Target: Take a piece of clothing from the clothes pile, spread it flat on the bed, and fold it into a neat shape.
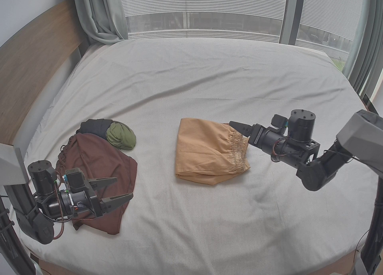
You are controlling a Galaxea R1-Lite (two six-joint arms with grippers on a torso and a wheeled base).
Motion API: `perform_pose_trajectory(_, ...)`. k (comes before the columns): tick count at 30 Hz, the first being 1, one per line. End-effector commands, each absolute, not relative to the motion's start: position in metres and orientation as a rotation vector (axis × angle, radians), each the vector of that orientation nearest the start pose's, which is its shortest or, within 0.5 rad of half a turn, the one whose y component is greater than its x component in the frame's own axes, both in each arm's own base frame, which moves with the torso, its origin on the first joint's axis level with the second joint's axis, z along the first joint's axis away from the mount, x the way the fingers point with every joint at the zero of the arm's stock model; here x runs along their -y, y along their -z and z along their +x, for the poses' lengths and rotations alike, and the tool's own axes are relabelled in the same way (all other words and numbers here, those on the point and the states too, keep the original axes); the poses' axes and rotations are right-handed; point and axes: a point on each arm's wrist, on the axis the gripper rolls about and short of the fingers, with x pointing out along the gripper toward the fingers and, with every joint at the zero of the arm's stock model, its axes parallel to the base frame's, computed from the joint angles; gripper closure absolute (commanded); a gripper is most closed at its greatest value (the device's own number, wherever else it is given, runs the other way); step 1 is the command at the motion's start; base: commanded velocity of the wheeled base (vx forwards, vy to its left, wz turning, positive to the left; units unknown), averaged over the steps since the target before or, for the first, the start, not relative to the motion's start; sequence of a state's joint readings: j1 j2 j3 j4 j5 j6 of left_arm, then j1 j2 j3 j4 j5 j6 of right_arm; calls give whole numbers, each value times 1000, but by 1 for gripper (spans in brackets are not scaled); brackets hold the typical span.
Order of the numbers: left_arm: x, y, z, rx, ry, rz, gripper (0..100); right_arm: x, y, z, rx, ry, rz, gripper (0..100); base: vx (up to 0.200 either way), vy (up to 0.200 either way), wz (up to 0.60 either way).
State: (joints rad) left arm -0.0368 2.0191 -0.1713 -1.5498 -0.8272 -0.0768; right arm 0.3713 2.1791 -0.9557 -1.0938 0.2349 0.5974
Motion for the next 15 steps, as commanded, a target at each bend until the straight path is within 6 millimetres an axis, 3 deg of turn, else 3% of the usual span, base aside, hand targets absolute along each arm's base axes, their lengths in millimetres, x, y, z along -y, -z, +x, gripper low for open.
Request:
perform_pose_trajectory(1,57,-96,224,-211,984,-202,0,-130,-159,306,-194,-595,520,0,0,0,0)
perform_pose_trajectory(4,68,-106,214,-192,1027,-213,0,-121,-172,284,-170,-605,505,0,0,0,0)
perform_pose_trajectory(5,74,-116,204,-164,1058,-215,0,-113,-185,264,-137,-615,499,0,0,0,0)
perform_pose_trajectory(10,81,-138,171,-103,1109,-254,0,-87,-212,208,-70,-611,452,0,0,0,0)
perform_pose_trajectory(15,79,-149,133,-80,1185,-305,0,-59,-209,172,-21,-547,310,0,0,0,0)
